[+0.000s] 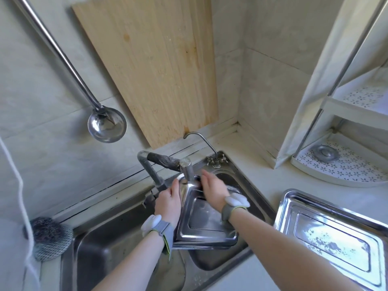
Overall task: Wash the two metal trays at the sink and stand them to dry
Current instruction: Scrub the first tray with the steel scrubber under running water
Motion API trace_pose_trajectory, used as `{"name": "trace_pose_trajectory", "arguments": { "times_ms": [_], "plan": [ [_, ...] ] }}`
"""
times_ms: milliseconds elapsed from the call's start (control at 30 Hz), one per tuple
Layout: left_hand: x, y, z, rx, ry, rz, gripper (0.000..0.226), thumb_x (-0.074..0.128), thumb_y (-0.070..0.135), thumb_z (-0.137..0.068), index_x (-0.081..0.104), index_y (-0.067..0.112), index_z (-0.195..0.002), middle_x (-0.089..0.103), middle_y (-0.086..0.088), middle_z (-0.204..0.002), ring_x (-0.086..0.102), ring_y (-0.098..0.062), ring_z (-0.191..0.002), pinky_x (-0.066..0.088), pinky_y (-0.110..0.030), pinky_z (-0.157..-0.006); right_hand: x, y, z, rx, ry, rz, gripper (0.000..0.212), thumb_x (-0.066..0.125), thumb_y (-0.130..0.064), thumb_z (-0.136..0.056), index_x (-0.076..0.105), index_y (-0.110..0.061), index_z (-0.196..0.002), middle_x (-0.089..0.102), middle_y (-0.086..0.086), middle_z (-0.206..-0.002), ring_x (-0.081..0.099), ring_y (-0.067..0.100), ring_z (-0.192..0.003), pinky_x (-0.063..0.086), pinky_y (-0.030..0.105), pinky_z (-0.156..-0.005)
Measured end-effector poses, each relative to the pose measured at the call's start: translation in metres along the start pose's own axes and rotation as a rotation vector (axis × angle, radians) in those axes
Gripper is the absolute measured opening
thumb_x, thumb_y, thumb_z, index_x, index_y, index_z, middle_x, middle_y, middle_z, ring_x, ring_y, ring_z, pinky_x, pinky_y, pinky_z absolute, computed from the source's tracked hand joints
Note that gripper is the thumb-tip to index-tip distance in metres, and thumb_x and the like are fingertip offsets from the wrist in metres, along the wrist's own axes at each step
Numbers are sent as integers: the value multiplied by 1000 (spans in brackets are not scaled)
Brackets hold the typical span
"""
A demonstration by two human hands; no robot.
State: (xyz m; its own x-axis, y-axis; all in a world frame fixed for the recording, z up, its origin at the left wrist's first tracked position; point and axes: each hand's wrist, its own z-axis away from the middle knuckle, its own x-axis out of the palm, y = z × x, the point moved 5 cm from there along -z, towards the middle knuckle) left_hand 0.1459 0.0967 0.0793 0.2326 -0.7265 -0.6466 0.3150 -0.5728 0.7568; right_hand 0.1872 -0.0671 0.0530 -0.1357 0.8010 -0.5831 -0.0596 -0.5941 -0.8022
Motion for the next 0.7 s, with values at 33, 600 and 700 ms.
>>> {"name": "trace_pose_trajectory", "arguments": {
  "times_ms": [33,600,700],
  "plan": [
    [2,-1,-2,20,1,-29,55,36,49,-98,64,9,-73,65,-17,-75,60,-36,-75,42,-33,-66,11,-23,5,-121,-31,-53,32,35,-22,-102,58,-10,-121,63,11,-118,57,30,-107,42,35,-93],
    [-28,-26,3,-165,83,228,66,42,55,-94,40,6,-49,43,-4,-51,39,-26,-56,34,-34,-60,-35,84,6,407,85,-35,41,31,-28,-102,50,-14,-136,52,11,-140,47,32,-129,33,34,-107],
    [-28,-37,2,-280,122,373,71,44,66,-86,50,-1,-62,49,-9,-60,43,-23,-60,38,-33,-62,-42,112,14,569,169,-311,41,33,-26,-102,57,-2,-126,55,19,-134,48,33,-126,32,32,-103]
  ]
}}
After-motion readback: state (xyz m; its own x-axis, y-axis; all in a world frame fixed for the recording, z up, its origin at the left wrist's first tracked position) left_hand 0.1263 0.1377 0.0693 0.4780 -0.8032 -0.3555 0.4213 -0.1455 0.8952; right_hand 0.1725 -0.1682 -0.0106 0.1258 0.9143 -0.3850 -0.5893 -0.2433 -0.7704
